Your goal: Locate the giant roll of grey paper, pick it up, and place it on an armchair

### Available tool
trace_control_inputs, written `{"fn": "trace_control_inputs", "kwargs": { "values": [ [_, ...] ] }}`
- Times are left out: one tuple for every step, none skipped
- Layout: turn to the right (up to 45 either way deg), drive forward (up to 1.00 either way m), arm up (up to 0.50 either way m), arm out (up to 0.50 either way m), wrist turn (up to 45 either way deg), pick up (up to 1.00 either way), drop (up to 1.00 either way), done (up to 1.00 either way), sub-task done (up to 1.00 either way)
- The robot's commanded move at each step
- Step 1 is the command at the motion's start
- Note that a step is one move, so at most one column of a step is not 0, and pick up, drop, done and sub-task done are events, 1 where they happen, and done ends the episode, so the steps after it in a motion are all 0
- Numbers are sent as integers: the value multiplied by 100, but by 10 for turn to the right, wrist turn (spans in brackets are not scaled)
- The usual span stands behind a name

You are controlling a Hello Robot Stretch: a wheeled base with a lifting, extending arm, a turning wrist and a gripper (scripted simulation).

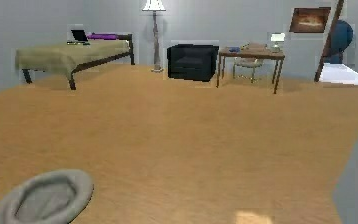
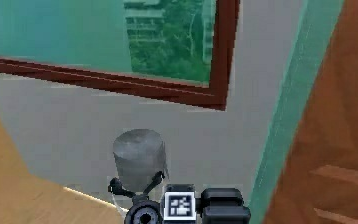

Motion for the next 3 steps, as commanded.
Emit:
{"fn": "trace_control_inputs", "kwargs": {
  "values": [
    [0,100,0,0,0,0,0,0,0],
    [0,100,0,0,0,0,0,0,0],
    [0,100,0,0,0,0,0,0,0]
  ]
}}
